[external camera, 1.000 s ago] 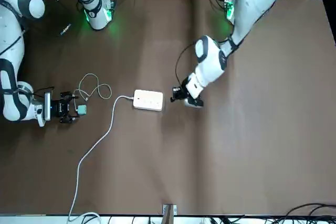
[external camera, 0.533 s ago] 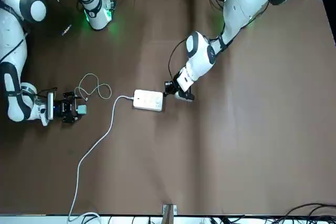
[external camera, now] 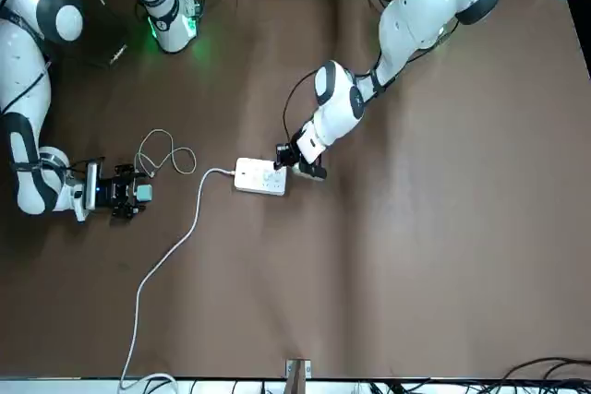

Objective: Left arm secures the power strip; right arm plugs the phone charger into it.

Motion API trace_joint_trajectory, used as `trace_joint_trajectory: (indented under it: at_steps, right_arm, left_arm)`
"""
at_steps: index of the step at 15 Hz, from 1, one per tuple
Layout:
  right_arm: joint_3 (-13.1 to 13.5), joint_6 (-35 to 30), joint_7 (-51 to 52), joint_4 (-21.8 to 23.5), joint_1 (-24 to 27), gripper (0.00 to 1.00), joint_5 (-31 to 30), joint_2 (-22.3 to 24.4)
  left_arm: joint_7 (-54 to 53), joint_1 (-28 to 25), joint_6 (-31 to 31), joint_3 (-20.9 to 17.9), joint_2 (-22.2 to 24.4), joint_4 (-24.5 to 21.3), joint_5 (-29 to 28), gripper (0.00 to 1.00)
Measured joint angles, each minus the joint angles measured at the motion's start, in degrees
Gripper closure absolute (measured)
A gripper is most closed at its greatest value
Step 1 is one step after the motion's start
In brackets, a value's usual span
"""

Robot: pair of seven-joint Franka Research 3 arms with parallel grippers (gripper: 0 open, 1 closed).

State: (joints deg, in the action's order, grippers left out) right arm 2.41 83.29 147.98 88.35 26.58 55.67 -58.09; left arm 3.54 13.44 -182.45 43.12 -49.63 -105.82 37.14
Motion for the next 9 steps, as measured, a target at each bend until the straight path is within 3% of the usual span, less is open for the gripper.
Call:
trace_joint_trajectory:
  at_steps: [2,9]
  right_arm:
    - [-0.01,-0.04,1.26,-0.01,0.01,0.01,1.6,-1.0]
    - [0.01,-0.16,1.66,0.0,0.06,0.04,1.74,-1.03]
  left_arm:
    - [-0.16,2.68,0.0,-3.33,-1.55,1.97,-2.44,0.99]
    - [-0.27,3.15,0.0,-3.84,-3.66,4.2,-4.37,0.99]
